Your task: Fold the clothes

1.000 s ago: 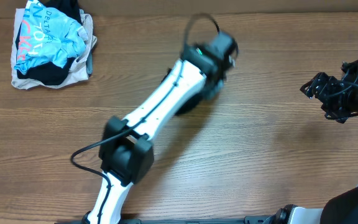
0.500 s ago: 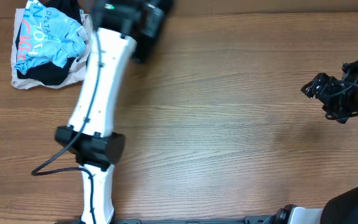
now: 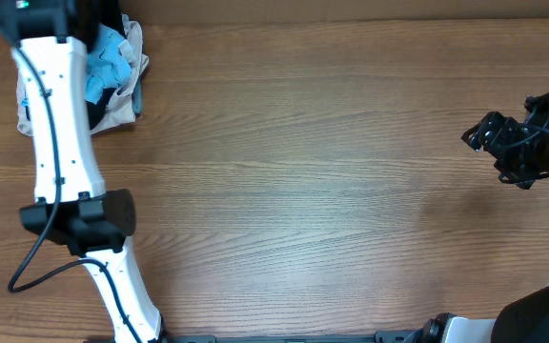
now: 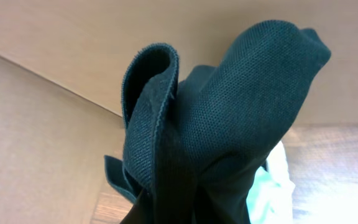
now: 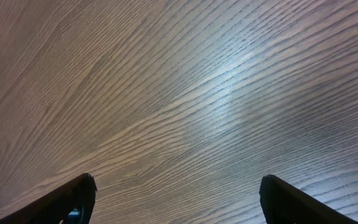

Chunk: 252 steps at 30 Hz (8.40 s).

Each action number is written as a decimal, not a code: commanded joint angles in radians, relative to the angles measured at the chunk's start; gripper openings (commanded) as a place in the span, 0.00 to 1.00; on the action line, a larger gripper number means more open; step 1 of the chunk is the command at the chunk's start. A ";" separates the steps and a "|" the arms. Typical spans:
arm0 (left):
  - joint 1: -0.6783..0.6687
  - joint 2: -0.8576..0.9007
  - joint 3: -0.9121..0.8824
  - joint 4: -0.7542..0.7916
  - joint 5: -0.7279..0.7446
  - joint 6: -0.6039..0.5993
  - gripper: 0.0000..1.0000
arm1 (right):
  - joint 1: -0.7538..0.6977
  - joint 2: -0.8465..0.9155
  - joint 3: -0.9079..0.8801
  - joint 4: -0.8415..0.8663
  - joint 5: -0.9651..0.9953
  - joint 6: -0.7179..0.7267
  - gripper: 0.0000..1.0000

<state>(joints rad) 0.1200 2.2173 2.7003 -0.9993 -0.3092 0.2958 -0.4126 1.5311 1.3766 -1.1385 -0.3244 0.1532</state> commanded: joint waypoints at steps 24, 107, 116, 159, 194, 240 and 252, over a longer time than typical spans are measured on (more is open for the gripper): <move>0.416 -0.046 -0.266 0.246 0.492 0.006 0.04 | 0.000 -0.011 0.015 0.005 0.009 0.011 0.88; -0.238 -0.097 -0.220 -0.269 0.364 -0.214 1.00 | 0.412 -1.087 -0.832 0.729 0.100 -0.075 1.00; -0.238 -0.097 -0.220 -0.269 0.364 -0.214 1.00 | 0.443 -1.361 -1.212 0.952 0.100 -0.075 1.00; -0.238 -0.097 -0.220 -0.269 0.364 -0.214 1.00 | 0.480 -1.528 -1.369 1.056 0.316 -0.075 1.00; -0.238 -0.089 -0.220 -0.269 0.364 -0.214 1.00 | 0.480 -1.528 -1.369 1.056 0.316 -0.076 1.00; -0.409 -0.922 -0.923 -0.042 0.405 -0.215 1.00 | 0.480 -1.528 -1.369 1.056 0.316 -0.076 1.00; -0.266 -1.512 -1.928 0.618 0.440 -0.335 1.00 | 0.480 -1.528 -1.369 1.056 0.316 -0.076 1.00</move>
<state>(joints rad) -0.1810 0.8455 0.9428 -0.4767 0.1101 0.0055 0.0608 0.0109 0.0185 -0.0902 -0.0181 0.0780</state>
